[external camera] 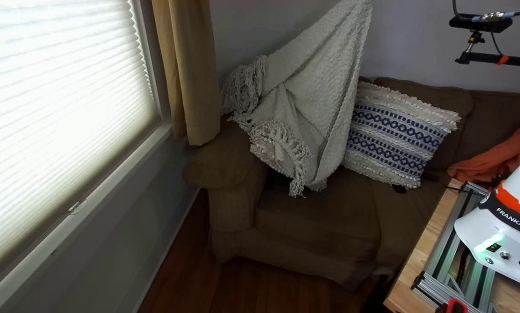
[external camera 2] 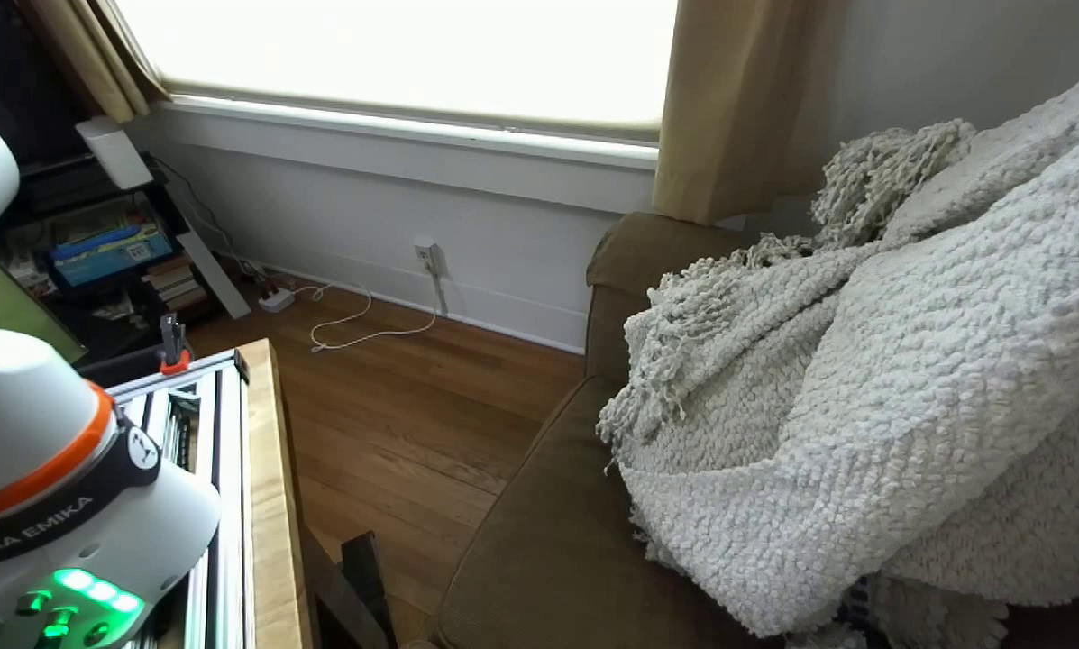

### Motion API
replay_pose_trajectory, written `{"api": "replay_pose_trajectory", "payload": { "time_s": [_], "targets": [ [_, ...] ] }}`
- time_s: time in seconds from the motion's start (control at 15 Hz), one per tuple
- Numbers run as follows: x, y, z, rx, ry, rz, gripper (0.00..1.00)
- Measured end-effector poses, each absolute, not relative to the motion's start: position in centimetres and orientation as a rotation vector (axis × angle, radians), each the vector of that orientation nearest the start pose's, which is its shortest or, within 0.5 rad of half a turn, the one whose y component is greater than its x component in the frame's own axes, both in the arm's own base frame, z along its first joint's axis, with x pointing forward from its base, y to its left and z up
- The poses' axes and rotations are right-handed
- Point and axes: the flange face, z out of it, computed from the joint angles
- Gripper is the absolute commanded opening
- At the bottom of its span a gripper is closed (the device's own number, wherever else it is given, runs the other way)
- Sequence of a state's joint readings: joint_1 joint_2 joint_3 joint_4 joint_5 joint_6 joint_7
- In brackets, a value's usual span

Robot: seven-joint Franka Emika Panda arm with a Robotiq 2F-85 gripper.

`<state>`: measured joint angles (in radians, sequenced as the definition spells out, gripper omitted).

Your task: Fully cover the pillow on the left with the white blanket

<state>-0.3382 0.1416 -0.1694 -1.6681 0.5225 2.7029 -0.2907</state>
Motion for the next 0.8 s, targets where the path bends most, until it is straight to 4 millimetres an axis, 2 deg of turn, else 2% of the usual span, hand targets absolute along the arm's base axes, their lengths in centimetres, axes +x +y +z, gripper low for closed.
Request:
{"api": "replay_pose_trajectory", "payload": {
  "time_s": [0.13,0.33,0.53,0.8],
  "targets": [
    [55.1,-33.5,63.5,-2.631,0.877,-1.539,0.01],
    [52.3,-36.6,63.7,-2.631,1.062,-1.601,0.01],
    [49.7,-40.5,62.3,-2.655,1.289,-1.571,0.01],
    [47.8,-44.6,59.1,-2.658,1.596,-1.476,0.01]
  ]
}}
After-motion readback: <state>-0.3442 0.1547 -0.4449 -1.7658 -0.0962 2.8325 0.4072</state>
